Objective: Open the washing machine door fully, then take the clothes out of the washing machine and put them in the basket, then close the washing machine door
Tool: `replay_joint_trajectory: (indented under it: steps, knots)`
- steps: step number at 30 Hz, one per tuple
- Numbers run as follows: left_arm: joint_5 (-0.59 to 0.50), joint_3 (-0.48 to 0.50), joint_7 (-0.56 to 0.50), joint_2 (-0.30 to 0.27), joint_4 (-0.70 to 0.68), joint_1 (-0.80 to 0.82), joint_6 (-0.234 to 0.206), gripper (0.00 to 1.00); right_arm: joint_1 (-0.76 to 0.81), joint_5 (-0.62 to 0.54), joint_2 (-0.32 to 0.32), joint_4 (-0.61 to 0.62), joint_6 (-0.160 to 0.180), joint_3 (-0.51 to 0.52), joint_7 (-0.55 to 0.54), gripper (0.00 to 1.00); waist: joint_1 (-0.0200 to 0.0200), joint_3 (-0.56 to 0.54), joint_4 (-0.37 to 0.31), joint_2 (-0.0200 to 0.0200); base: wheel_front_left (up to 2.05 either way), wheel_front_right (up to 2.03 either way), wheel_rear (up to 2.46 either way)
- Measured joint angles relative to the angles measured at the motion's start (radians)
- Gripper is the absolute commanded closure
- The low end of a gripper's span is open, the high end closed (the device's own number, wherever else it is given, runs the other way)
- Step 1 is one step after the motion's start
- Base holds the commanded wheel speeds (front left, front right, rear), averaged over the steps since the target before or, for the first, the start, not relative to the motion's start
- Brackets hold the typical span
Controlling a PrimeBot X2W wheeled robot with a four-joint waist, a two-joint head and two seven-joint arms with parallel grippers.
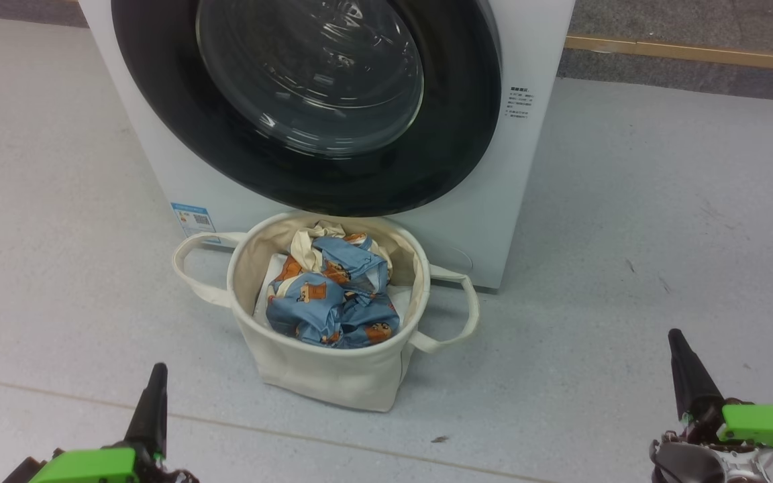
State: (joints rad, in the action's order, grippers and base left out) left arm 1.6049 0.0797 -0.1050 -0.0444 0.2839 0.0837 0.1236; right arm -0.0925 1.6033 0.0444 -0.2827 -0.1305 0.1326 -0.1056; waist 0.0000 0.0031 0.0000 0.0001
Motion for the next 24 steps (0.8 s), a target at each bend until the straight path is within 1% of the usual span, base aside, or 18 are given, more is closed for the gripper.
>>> replay_joint_trajectory:
  steps: [24]
  knots:
    - [0.0, 0.0, 0.0, 0.0, 0.0, 0.0, 0.0, 1.0, 0.0, 0.0, 0.0, 0.0, 0.0, 0.0, 0.0, 1.0, 0.0, 0.0, 0.0, 0.0, 0.0, 0.0, 0.0]
